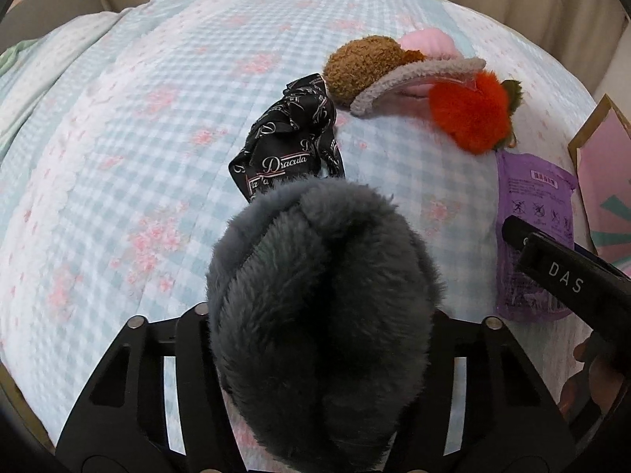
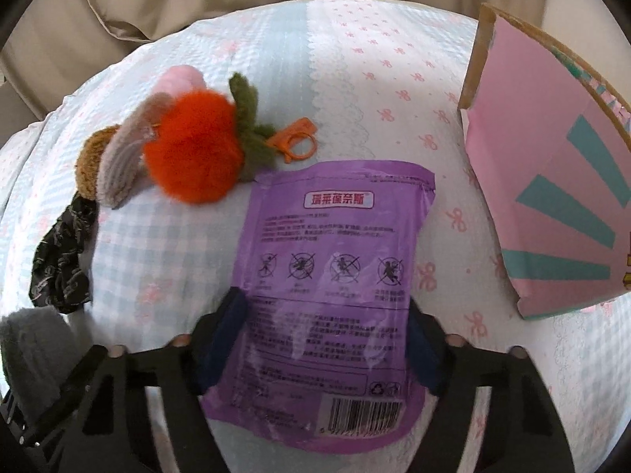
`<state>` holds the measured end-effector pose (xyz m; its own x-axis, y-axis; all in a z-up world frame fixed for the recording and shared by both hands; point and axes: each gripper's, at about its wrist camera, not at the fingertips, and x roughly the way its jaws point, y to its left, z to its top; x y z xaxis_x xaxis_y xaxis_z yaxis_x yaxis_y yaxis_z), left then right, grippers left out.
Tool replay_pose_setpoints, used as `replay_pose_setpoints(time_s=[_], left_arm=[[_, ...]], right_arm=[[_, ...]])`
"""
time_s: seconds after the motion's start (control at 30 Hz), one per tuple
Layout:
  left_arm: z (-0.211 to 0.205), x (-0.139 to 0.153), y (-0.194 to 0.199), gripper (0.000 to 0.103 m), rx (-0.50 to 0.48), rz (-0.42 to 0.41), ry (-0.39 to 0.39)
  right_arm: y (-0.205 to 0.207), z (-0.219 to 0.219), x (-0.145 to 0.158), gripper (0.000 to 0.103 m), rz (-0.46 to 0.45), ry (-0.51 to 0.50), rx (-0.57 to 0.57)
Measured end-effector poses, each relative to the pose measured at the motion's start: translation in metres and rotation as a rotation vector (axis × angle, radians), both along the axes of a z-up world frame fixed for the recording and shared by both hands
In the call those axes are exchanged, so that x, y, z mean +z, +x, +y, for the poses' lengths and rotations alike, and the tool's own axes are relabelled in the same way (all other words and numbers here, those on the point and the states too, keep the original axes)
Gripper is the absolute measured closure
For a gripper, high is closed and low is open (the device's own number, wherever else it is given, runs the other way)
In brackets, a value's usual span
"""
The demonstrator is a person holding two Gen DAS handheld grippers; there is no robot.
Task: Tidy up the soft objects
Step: 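Grasp grey fuzzy sock with left tool while right tool grasps purple packet, then carry sock and packet over the box and release both inside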
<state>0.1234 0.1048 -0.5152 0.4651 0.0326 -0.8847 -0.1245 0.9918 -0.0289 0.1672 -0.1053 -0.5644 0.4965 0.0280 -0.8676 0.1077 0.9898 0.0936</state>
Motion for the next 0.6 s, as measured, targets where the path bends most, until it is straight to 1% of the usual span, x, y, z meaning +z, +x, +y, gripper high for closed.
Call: replay_pose_setpoints(time_s=[0.03,0.1,0.17,0.37,0.53,0.6], left_arm=[[0.001,0.001,0.0,0.054,0.003,0.0,-0.002],[0.002,0.002,-0.002,0.055,0.011,0.001,-0.007],[0.005,0.004,-0.004,0.056,0.017,0.0,-0.013],[0.004,0.016,-0.009,0.056,0.019,-0.018,-0.013],[0.005,0.031,-0.011,0.056,0.027,-0.034,-0.019],[0.005,0.04,-0.011,0.056,0.032,-0.041,-0.024]], right_arm=[[0.0,0.0,0.001,0.04,0.0,0.005,-0.003],[-0.001,-0.003,0.003,0.049,-0.001,0.015,-0.009],[-0.003,-0.003,0.004,0.051,-0.005,0.017,-0.009],[-0.011,-0.008,0.012,0.056,-0.017,0.023,0.004],[-0.006,-0.011,0.025,0.056,-0.034,0.035,0.007],[-0.008,-0.012,0.036,0.056,-0.043,0.038,0.01]])
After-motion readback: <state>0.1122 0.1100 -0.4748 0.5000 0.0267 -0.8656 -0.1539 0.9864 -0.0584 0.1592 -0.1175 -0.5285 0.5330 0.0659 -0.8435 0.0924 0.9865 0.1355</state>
